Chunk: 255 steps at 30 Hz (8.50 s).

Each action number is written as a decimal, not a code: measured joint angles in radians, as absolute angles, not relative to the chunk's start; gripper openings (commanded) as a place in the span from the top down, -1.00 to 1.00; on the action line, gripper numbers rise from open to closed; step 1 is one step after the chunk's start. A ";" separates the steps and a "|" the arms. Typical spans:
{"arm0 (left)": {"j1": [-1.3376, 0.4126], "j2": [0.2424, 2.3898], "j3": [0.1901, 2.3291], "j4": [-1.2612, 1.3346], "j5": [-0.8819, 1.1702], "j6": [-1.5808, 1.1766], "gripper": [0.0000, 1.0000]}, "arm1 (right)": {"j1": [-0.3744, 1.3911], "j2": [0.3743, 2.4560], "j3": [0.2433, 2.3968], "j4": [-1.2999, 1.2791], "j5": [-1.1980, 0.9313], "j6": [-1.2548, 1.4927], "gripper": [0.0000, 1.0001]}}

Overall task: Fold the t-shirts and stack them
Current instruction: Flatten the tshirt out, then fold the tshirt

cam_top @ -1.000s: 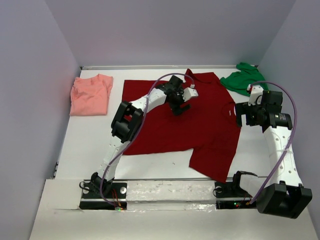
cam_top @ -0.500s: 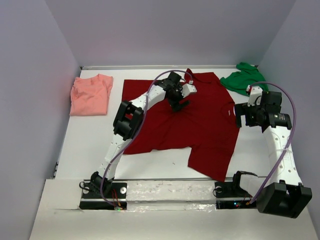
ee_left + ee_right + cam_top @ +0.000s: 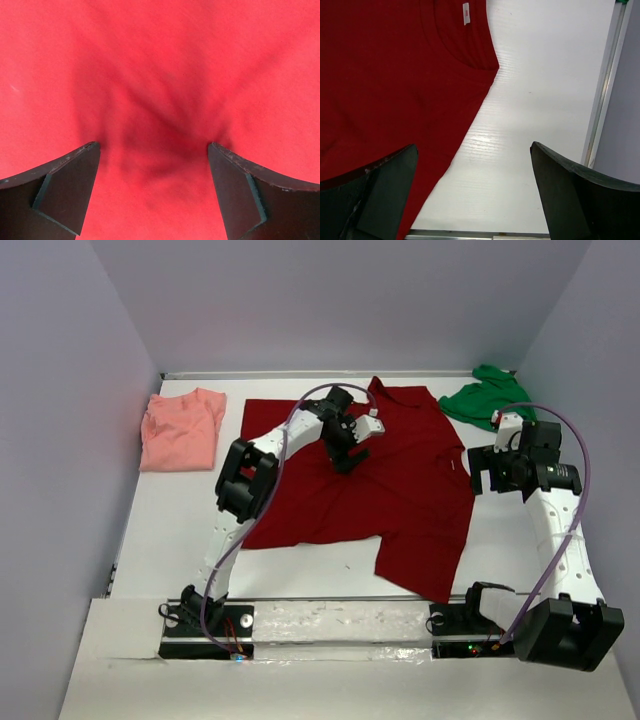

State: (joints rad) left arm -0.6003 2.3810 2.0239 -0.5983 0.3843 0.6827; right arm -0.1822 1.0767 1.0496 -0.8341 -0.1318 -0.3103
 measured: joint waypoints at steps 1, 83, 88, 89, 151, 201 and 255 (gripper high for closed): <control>-0.599 2.361 2.007 -0.619 0.395 0.683 -0.98 | -0.182 1.080 1.050 -0.833 -0.132 -0.310 -0.99; -0.596 2.513 2.250 -0.648 0.213 0.540 1.00 | -0.182 1.161 1.032 -0.821 -0.244 -0.319 -0.99; -0.596 2.518 2.254 -0.627 0.186 0.527 1.00 | -0.182 1.189 1.032 -0.821 -0.264 -0.319 -0.99; -0.596 2.520 2.258 -0.625 0.181 0.524 1.00 | -0.182 1.192 1.032 -0.821 -0.268 -0.319 -0.99; -0.227 2.281 1.958 -0.384 0.202 0.414 1.00 | 0.007 2.473 2.407 -0.976 -0.434 -0.360 1.00; -0.240 2.428 1.976 -0.241 -0.140 0.474 1.00 | 0.015 2.632 2.495 -0.940 -0.197 -0.403 1.00; -0.352 1.734 1.527 -0.356 -0.226 0.439 0.79 | 0.027 1.743 1.670 -0.883 -0.266 -0.495 -0.94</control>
